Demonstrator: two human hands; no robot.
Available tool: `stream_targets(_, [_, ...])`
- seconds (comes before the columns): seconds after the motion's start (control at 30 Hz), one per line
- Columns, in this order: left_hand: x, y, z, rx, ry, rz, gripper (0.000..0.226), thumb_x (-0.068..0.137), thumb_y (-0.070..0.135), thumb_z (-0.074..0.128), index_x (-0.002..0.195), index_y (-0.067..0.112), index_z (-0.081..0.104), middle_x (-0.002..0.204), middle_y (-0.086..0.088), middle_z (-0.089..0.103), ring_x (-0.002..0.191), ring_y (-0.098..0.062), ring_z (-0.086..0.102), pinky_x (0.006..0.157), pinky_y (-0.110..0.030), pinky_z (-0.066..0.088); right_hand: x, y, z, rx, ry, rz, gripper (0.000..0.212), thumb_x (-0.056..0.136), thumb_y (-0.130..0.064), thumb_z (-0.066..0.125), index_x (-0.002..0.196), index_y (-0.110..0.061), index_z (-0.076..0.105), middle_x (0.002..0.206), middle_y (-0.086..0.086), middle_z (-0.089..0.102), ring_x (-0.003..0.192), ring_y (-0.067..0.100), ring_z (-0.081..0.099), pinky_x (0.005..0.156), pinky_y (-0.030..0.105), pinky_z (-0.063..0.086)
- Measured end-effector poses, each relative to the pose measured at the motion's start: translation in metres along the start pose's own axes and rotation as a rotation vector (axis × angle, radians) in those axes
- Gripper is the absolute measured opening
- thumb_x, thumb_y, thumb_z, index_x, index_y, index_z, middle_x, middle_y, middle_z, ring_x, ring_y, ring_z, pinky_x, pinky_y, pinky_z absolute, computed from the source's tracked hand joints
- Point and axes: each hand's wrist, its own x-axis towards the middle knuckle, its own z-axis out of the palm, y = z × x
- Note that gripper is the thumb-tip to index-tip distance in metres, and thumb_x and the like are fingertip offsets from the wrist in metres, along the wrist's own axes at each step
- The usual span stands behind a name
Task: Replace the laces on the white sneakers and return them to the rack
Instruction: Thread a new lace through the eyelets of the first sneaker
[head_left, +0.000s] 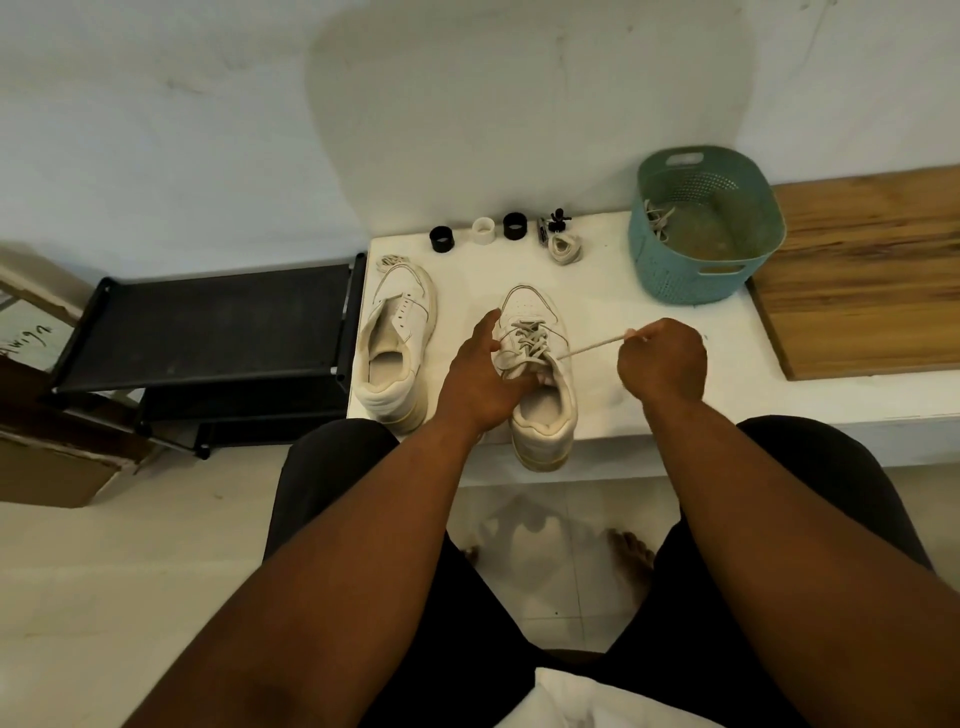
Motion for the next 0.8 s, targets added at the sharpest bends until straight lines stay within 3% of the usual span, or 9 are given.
stream_targets(0.07, [0.001,0.000,0.000,0.004,-0.002,-0.009,0.100,0.076,0.040,0.087,0.157,0.032,0.028,0.135,-0.004,0.059,0.124,-0.018,0.056,0.099,-0.031,0.044,-0.001,0.001,0.000,0.004,-0.113,-0.037,0.030,0.093,-0.022,0.063,0.123,-0.021,0.068,0.131,0.007,0.062,0.120,0.030,0.059,0.096,0.038,0.049])
stream_targets(0.13, [0.001,0.001,0.001,0.007,0.001,-0.008,0.099,0.076,0.040,0.087,0.157,0.032,0.029,0.135,-0.003,0.059,0.123,-0.017,0.056,0.097,-0.029,0.042,-0.009,0.000,0.007,-0.015,-0.294,-0.217,0.047,0.092,-0.020,0.063,0.138,-0.027,0.059,0.148,0.005,0.048,0.136,0.027,0.047,0.111,0.041,0.041])
stream_targets(0.17, [0.002,0.001,0.001,0.010,0.001,-0.006,0.098,0.077,0.039,0.086,0.157,0.032,0.030,0.135,-0.002,0.059,0.123,-0.017,0.056,0.096,-0.027,0.041,-0.012,-0.002,0.011,-0.041,-0.351,-0.312,0.045,0.092,-0.022,0.065,0.136,-0.028,0.062,0.151,0.005,0.046,0.140,0.025,0.044,0.114,0.038,0.037])
stream_targets(0.3, [0.000,0.001,-0.001,0.024,-0.001,0.006,0.092,0.077,0.040,0.086,0.153,0.034,0.034,0.133,0.002,0.060,0.122,-0.016,0.056,0.098,-0.031,0.044,-0.018,-0.003,0.019,-0.119,-0.266,-0.415,0.009,0.093,-0.026,0.067,0.097,-0.024,0.075,0.128,0.003,0.063,0.121,0.024,0.057,0.101,0.040,0.046])
stream_targets(0.4, [0.000,0.000,-0.003,0.034,-0.016,-0.006,0.083,0.080,0.038,0.083,0.150,0.035,0.038,0.128,0.005,0.061,0.122,-0.016,0.057,0.102,-0.034,0.046,-0.003,0.003,0.006,-0.025,-0.161,-0.244,0.016,0.094,-0.024,0.065,0.097,-0.016,0.079,0.109,0.005,0.074,0.107,0.027,0.066,0.092,0.032,0.049])
stream_targets(0.5, [0.001,-0.003,-0.004,0.045,-0.026,-0.064,0.088,0.079,0.046,0.078,0.154,0.035,0.035,0.131,0.000,0.061,0.123,-0.020,0.057,0.106,-0.038,0.045,0.010,0.007,-0.008,0.133,-0.180,-0.074,0.018,0.091,-0.017,0.063,0.101,-0.015,0.078,0.105,0.002,0.074,0.104,0.025,0.067,0.093,0.035,0.052])
stream_targets(0.63, [0.001,-0.002,-0.002,0.055,0.000,-0.092,0.080,0.084,0.045,0.078,0.152,0.032,0.039,0.133,-0.001,0.063,0.124,-0.021,0.059,0.108,-0.039,0.045,-0.019,-0.007,0.000,0.092,-0.446,-0.336,0.050,0.089,-0.010,0.063,0.136,-0.026,0.063,0.129,-0.009,0.059,0.117,0.011,0.054,0.102,0.024,0.039])
stream_targets(0.7, [0.000,0.000,-0.002,0.087,0.028,-0.083,0.080,0.084,0.048,0.076,0.152,0.030,0.040,0.136,-0.001,0.063,0.124,-0.021,0.059,0.107,-0.037,0.046,-0.028,-0.010,0.011,0.077,-0.499,-0.438,0.035,0.094,-0.021,0.066,0.129,-0.025,0.068,0.132,-0.005,0.065,0.122,0.014,0.058,0.106,0.029,0.042])
stream_targets(0.8, [-0.002,-0.001,0.001,0.127,0.058,-0.080,0.083,0.084,0.054,0.073,0.154,0.030,0.036,0.138,-0.002,0.062,0.126,-0.023,0.058,0.104,-0.039,0.047,-0.029,-0.010,0.016,-0.003,-0.433,-0.469,0.010,0.091,-0.039,0.073,0.094,-0.029,0.073,0.095,-0.012,0.071,0.095,0.012,0.067,0.086,0.031,0.052])
